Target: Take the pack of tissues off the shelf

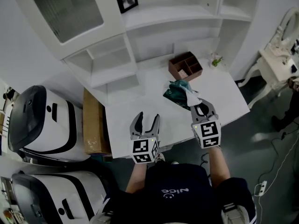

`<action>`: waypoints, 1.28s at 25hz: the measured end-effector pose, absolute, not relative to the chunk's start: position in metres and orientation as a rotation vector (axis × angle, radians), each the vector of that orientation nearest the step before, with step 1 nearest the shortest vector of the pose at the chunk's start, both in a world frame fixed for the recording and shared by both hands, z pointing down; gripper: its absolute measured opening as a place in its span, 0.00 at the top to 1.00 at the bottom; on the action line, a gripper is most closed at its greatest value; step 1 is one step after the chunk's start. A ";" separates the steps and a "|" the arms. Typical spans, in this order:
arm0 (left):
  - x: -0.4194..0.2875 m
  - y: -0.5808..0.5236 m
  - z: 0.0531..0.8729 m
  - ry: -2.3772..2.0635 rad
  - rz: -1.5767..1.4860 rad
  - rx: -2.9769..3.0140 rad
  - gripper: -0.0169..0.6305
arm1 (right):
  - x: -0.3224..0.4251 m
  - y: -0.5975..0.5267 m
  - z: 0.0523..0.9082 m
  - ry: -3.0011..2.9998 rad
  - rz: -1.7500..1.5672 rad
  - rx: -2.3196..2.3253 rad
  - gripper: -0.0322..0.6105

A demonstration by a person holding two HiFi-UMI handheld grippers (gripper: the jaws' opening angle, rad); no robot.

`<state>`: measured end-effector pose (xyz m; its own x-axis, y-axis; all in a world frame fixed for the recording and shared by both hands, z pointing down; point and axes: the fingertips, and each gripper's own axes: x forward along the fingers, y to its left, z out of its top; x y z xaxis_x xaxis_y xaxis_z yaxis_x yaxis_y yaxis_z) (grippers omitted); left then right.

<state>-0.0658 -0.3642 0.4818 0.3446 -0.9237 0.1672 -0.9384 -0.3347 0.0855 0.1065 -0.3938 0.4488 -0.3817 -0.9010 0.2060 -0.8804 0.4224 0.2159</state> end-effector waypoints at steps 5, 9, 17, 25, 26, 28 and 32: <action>-0.057 -0.359 0.495 -1.674 0.179 2.459 0.55 | 0.114 -0.384 0.478 -2.370 0.017 1.597 0.90; -0.051 -0.355 0.506 -1.664 0.234 2.493 0.55 | 0.128 -0.378 0.503 -2.304 0.079 1.662 0.90; -0.040 -0.343 0.540 -1.590 0.382 2.566 0.55 | 0.146 -0.361 0.568 -2.152 0.263 1.720 0.90; -0.045 -0.337 0.590 -1.520 0.434 2.440 0.55 | 0.146 -0.354 0.593 -2.111 0.318 1.702 0.90; -0.046 -0.338 0.590 -1.519 0.425 2.435 0.55 | 0.146 -0.355 0.592 -2.109 0.315 1.703 0.90; -0.048 -0.340 0.589 -1.531 0.397 2.432 0.55 | 0.145 -0.357 0.591 -2.113 0.308 1.705 0.90; -0.056 -0.345 0.581 -1.584 0.336 2.416 0.63 | 0.141 -0.360 0.587 -2.133 0.294 1.702 0.90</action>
<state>-0.0561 -0.3455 0.5810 0.3883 -0.8660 0.3151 -0.9193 -0.3876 0.0679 0.1409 -0.3605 0.5874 -0.1829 -0.8849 0.4283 -0.9678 0.2387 0.0798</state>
